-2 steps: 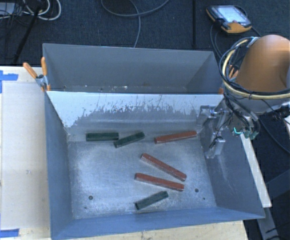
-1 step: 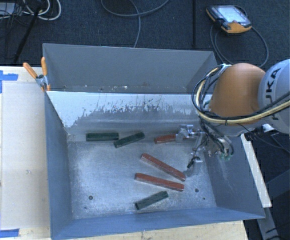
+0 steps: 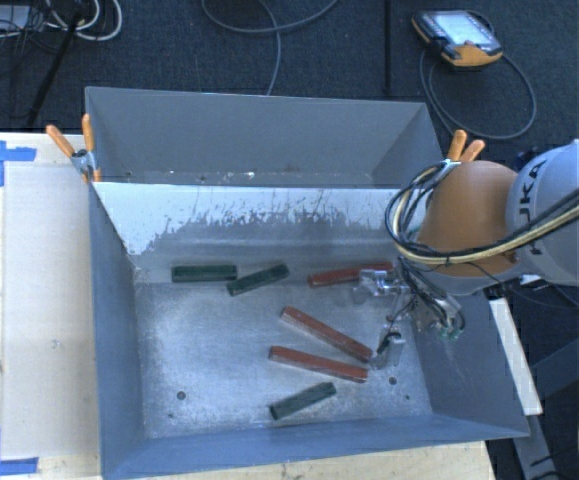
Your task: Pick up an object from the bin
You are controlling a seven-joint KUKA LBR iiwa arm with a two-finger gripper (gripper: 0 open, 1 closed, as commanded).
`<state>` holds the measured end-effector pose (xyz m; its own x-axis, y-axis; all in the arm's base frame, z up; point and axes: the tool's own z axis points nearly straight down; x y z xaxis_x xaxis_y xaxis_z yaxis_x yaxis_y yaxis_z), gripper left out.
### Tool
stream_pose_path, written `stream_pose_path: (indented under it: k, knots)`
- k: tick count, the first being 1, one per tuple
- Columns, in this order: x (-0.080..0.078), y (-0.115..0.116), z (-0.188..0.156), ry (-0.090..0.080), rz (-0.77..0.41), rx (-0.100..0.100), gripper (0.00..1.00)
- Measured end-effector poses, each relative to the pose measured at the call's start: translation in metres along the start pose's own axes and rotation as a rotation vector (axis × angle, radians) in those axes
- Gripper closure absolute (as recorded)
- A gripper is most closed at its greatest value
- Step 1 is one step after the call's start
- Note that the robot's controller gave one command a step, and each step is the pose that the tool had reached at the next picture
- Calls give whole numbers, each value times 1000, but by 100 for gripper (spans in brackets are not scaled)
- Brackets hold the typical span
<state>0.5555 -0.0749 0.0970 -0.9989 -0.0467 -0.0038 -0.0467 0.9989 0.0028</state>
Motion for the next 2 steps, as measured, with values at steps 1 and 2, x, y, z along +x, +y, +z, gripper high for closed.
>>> stream_pose_path:
  k: [1,2]
  knots:
    - [-11,111,27,3,35,1,100]
    - [-11,111,27,3,34,2,100]
